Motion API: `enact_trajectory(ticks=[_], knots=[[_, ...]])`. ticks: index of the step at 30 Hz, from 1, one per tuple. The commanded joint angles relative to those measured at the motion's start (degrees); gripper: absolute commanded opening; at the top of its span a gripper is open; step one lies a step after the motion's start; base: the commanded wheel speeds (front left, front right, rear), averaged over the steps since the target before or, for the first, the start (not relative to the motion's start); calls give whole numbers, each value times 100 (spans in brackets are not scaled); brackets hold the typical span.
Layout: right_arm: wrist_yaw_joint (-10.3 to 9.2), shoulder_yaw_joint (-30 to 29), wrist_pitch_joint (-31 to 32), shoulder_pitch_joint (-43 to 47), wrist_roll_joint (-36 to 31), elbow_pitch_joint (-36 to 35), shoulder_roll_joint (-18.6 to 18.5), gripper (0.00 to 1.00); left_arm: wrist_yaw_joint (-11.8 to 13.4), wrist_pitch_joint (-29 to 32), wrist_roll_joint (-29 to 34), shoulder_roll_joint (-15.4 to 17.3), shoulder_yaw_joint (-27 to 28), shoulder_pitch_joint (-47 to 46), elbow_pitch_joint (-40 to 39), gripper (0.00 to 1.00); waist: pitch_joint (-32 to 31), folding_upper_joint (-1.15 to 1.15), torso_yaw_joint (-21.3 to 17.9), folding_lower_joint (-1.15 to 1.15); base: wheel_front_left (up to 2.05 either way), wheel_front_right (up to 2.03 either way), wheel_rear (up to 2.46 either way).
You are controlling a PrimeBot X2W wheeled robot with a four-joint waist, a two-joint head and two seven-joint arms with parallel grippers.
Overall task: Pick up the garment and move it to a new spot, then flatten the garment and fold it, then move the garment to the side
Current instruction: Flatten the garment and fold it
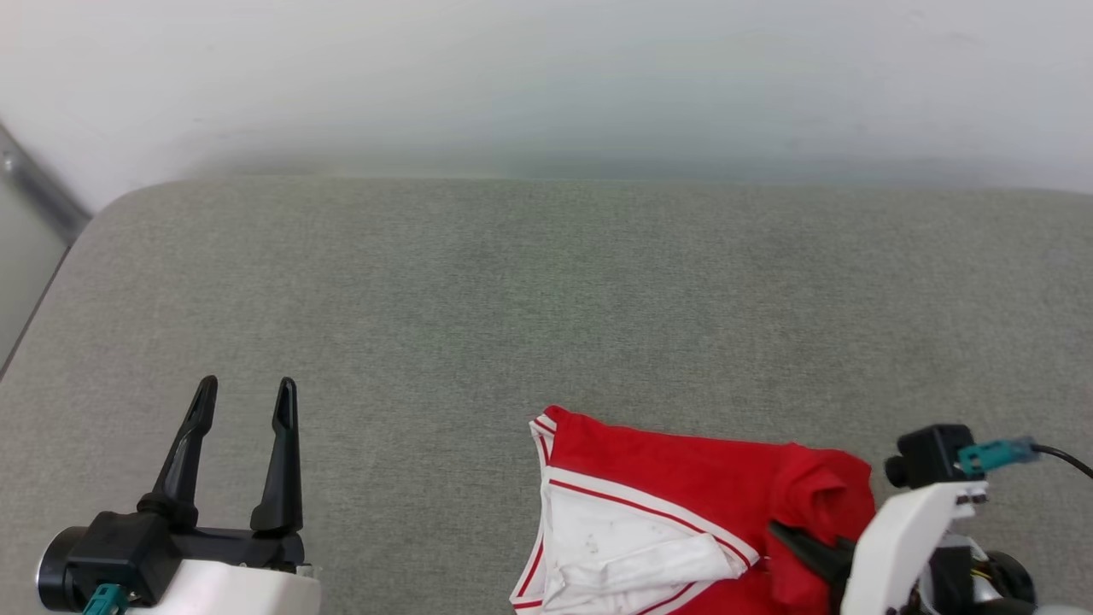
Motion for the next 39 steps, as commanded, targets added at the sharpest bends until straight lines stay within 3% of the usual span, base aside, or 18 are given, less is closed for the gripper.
enact_trajectory(ticks=[1,6,13,18,19,20,28,33,39], knots=[[-2,27,17,-109,48,-32,51,0,-6,-14,-10,-16,1,26,6,100,-14,0,39,0,0,0,0],[-1,471,-6,-295,385,166,140,0,-7,-14,-35,9,-3,9,-11,100,-12,0,185,0,0,0,0],[-1,1073,-596,-711,865,848,141,0,-7,-13,-44,23,-34,-76,-1,100,52,0,379,0,0,0,0],[-1,1451,-944,-1024,727,1405,137,0,-7,-14,-43,2,-64,-99,16,100,108,0,480,0,0,0,0],[-1,1542,-1029,-1103,669,1475,138,34,-7,-14,-43,-4,-70,-103,21,100,120,0,495,0,0,0,0],[-1,1656,-1088,-1163,681,1543,146,100,-7,-14,-41,-6,-77,-104,25,100,127,0,509,0,0,0,0],[-1,2355,-1291,-1445,1040,1393,137,100,-8,-14,-21,-11,-22,-47,76,100,57,0,427,0,0,0,0],[-1,2192,-1394,-1712,733,1166,96,100,-7,-13,-8,6,-23,-13,57,100,-47,0,221,0,0,0,0],[-1,2075,-2268,-2173,-439,1004,-773,100,-7,-13,-4,2,-90,-57,12,100,-78,0,-42,0,0,0,0]])
